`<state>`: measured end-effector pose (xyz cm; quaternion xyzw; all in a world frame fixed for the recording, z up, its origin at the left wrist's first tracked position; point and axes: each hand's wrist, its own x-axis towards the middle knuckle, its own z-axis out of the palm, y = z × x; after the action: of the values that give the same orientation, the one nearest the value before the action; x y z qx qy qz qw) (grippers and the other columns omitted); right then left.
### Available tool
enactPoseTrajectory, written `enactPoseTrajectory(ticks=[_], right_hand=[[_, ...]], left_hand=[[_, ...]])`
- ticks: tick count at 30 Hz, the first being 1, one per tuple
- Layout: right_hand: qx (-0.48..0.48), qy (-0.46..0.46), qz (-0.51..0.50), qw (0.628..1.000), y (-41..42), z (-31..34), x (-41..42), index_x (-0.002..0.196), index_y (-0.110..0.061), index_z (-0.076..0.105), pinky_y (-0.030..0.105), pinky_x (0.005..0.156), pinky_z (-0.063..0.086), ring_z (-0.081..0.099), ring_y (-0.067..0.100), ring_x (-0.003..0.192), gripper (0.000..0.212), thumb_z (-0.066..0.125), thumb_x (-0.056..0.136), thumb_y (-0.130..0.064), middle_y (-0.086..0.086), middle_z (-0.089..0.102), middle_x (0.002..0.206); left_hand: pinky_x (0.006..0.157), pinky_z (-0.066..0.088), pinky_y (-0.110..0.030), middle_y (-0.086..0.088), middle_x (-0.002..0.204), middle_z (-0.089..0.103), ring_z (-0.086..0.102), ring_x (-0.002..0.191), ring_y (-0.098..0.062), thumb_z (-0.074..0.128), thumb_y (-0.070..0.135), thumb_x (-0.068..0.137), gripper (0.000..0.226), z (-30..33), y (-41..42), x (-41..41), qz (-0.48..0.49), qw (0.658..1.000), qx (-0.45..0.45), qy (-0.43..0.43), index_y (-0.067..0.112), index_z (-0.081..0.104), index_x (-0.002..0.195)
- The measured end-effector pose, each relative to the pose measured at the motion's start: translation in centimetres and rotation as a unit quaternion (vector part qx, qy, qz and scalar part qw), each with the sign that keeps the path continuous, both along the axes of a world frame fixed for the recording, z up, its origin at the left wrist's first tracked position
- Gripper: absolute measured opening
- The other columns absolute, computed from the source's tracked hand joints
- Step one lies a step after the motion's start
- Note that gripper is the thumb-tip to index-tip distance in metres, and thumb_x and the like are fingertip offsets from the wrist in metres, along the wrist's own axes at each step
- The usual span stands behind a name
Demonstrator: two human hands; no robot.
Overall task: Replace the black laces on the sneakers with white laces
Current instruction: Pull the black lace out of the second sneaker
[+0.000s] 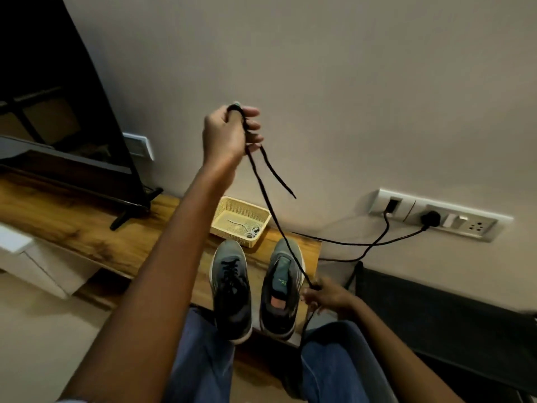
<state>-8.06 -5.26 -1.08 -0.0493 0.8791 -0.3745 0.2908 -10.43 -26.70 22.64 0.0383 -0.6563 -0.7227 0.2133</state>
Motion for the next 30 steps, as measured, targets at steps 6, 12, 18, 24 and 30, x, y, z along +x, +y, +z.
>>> enactPoseTrajectory(ticks=[6,12,18,24,30], right_hand=[[0.074,0.106,-0.019,0.991,1.0,8.4,-2.2,0.079,-0.011,0.060,0.020,0.057,0.051,0.065,0.020,0.069,0.019,0.053,0.097,-0.012,0.007,0.064,0.074],[-0.253,0.212,-0.095,0.939,-1.5,21.3,-0.1,0.097,-0.005,0.060,0.020,0.057,0.055,0.069,0.015,0.063,0.006,0.055,0.094,-0.008,0.013,0.068,0.081],[-0.370,0.291,-0.080,0.879,-3.2,25.6,-0.2,0.099,-0.007,0.057,0.029,0.064,0.056,0.070,0.022,0.066,0.006,0.058,0.093,-0.006,0.011,0.070,0.080],[-0.371,0.299,-0.081,0.875,-4.1,25.5,-0.6,0.103,-0.005,0.056,0.030,0.065,0.058,0.071,0.025,0.069,0.011,0.059,0.093,-0.006,0.014,0.070,0.083],[-0.338,0.275,-0.087,0.896,-4.3,22.6,-1.4,0.105,-0.003,0.056,0.032,0.066,0.059,0.070,0.023,0.067,0.012,0.058,0.093,-0.006,0.014,0.068,0.084]], left_hand=[[0.058,0.048,-0.023,0.001,0.070,0.055,0.053,0.056,-0.013,0.040,0.015,0.097,0.033,-1.0,-3.1,-0.7,0.040,0.984,-0.157,-0.080,0.017,0.068,0.080],[0.061,0.045,-0.019,0.001,0.071,0.058,0.055,0.063,-0.012,0.046,0.016,0.095,0.027,-0.5,1.0,1.2,-0.090,0.968,-0.219,-0.086,0.017,0.070,0.085],[0.048,0.038,-0.004,0.000,0.074,0.058,0.052,0.066,-0.008,0.044,0.014,0.097,0.023,1.1,3.0,2.2,-0.136,0.972,-0.189,-0.037,0.012,0.066,0.090],[0.054,0.043,-0.009,0.000,0.076,0.060,0.055,0.071,-0.011,0.043,0.017,0.098,0.021,0.1,3.6,2.1,-0.136,0.978,-0.152,-0.052,0.011,0.062,0.090],[0.074,0.043,-0.028,0.001,0.082,0.062,0.059,0.081,-0.016,0.042,0.029,0.100,0.025,-3.8,4.3,2.4,-0.153,0.974,-0.107,-0.129,0.019,0.060,0.085]])
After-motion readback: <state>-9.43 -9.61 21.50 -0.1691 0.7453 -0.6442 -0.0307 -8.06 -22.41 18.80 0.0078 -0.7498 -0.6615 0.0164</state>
